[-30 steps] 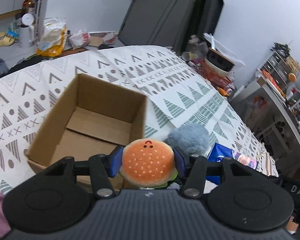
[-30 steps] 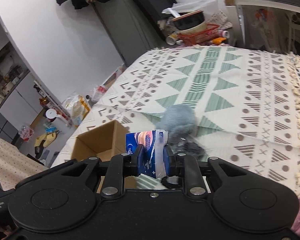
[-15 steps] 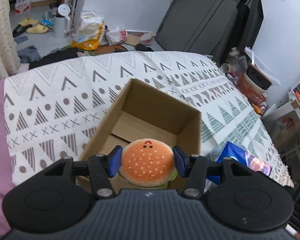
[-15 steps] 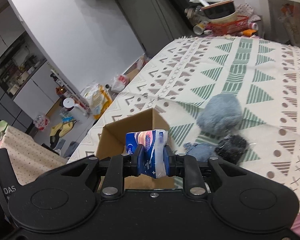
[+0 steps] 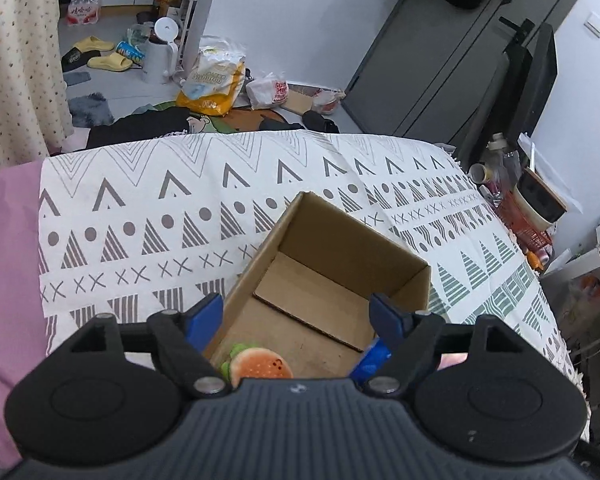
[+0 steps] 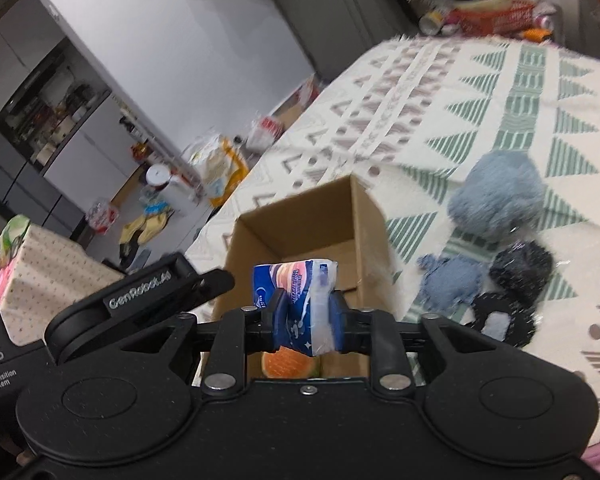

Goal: Organize soft objects
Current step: 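Carry both items over the cardboard box and open both tools to drop them in, then grasp the clear bag of black beads with the right tool while the left tool grasps the black felt plush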

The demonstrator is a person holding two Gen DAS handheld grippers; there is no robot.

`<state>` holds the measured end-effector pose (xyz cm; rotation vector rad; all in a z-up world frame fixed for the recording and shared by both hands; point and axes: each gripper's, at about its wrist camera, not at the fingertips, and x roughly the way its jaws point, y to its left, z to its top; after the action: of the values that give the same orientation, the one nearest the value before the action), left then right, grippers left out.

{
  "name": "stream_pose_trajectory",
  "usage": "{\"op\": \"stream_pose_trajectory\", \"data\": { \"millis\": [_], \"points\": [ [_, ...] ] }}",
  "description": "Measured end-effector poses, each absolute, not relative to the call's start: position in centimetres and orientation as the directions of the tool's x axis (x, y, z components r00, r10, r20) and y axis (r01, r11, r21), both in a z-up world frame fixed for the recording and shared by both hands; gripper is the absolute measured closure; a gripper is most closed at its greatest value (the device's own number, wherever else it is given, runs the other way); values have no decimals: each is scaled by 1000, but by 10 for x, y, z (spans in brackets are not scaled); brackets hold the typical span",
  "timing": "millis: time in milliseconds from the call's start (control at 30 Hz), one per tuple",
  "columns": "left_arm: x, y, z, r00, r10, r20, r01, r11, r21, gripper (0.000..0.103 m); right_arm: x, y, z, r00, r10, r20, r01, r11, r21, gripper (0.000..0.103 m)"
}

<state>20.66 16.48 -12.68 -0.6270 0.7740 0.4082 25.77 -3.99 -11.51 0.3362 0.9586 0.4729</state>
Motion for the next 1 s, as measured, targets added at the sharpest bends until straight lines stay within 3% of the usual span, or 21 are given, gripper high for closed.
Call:
{"op": "stream_pose_trajectory", "data": {
  "millis": [100, 133, 433, 867, 1000],
  "points": [
    [208, 164, -128, 652, 106, -751, -551, 747, -372, 24, 258, -43, -118, 478, 513, -713, -222, 856, 467, 53],
    [209, 163, -128, 652, 102, -751, -548, 748, -374, 24, 256, -47, -117, 488, 508, -710, -219, 858, 464, 50],
    [212, 147, -127, 655, 82, -751, -517, 773, -367, 24, 252, -93, -111, 527, 459, -715, -183, 883, 432, 40],
    [217, 114, -123, 676, 38, -736, -427, 835, -348, 24, 254, -152, -115, 559, 395, -729, -132, 910, 392, 35],
    [222, 94, -118, 686, 55, -725, -380, 877, -294, 24, 257, -167, -116, 563, 382, -733, -123, 916, 382, 35]
  ]
}}
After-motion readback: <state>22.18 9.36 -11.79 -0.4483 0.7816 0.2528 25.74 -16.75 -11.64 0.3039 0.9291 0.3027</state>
